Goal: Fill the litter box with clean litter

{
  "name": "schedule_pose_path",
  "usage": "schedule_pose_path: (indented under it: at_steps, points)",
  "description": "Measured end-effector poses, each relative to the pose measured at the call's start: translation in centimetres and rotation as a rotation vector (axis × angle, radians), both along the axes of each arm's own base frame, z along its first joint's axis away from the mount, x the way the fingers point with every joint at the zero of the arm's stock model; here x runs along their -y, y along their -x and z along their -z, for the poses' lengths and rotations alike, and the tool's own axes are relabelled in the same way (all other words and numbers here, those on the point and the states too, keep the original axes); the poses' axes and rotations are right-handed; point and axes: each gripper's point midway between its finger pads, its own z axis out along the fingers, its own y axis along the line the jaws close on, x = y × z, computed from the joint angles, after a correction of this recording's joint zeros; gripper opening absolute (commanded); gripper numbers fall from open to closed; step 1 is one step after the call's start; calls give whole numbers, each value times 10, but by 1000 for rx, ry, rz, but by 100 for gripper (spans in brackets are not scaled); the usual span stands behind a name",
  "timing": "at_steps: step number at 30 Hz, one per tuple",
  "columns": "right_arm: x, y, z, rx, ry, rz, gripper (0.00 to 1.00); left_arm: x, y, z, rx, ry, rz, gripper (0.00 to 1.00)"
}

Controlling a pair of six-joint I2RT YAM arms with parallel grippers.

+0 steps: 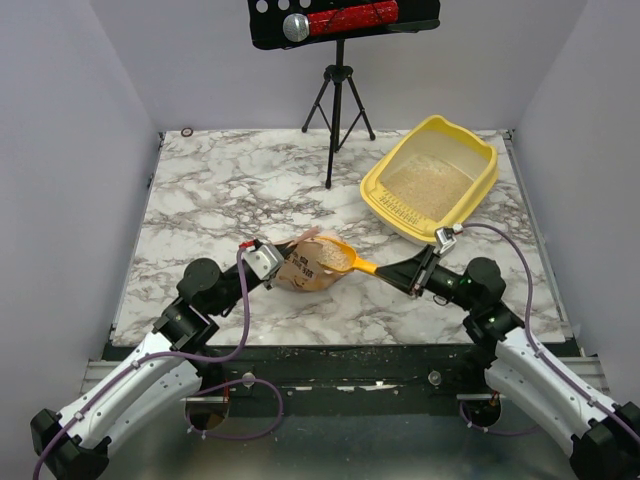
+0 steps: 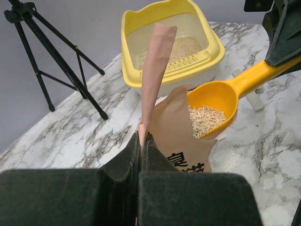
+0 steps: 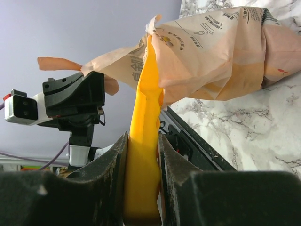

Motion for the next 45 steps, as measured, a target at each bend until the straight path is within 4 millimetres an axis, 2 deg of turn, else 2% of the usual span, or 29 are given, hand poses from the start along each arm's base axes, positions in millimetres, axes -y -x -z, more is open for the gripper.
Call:
schedule_pose_path:
  at_steps: [13,31,39,45]
  points:
    - [15,9,-7,9,-3,73,0,2,3,0,-3,7,10,0]
    - [33,26,-22,16,-59,130,0,-12,-6,-5,-1,46,-92,0]
    - [34,23,-27,-33,-107,156,0,-16,-10,-6,-7,59,-126,0]
    - [38,13,-39,-24,-159,202,0,-18,-10,-7,-7,62,-135,0]
